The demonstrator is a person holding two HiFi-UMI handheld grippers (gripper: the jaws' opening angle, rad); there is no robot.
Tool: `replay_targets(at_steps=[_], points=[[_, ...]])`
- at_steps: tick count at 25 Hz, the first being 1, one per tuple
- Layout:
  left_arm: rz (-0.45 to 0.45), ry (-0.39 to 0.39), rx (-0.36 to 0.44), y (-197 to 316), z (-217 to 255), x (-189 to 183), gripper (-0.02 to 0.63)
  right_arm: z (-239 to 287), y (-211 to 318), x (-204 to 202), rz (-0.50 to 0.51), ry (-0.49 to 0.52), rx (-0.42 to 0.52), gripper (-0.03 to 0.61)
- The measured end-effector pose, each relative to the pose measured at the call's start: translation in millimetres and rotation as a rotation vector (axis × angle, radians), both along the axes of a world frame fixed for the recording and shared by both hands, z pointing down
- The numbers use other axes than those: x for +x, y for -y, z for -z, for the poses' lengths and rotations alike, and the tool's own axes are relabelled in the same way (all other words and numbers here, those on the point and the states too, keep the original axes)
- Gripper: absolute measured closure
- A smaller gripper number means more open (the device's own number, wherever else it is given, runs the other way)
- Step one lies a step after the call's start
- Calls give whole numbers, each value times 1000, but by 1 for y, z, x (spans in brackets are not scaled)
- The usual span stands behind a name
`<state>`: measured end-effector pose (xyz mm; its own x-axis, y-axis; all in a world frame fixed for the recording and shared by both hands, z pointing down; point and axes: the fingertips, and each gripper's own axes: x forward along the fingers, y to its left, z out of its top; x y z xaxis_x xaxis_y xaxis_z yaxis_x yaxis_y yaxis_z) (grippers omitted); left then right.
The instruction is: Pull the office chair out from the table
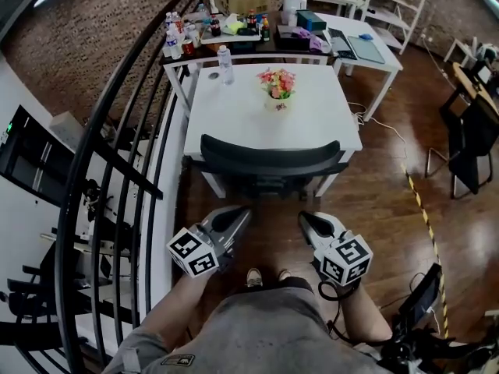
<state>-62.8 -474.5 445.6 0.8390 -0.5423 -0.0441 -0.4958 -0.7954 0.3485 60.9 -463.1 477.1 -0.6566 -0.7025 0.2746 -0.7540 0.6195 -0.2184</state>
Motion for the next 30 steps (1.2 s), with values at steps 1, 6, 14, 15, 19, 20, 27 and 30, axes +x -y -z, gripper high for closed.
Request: replay_targets(at_steps=[1,6,14,15,19,20,27,30], points=[[5,2,3,6,2,0,612,0,5,1,2,0,4,572],[39,4,12,22,3,3,612,-3,23,7,27,-8,12,572],[175,87,55,52,-1,-30,588,7,56,48,-31,-6,56,572],[199,101,66,57,-2,-38,565,9,61,55,-46,-10,64,572],[285,184,116,84,1,-74,422,19,82,84,-78,-48,108,432],[298,208,129,92,3,-82,393,22,88,90,-79,-66,125,410],[199,287,210,142,23,-99,273,39,134,103,40,-146,178,254],[100,280,236,150,34,-84,268,44,142,88,128,-138,190,241]])
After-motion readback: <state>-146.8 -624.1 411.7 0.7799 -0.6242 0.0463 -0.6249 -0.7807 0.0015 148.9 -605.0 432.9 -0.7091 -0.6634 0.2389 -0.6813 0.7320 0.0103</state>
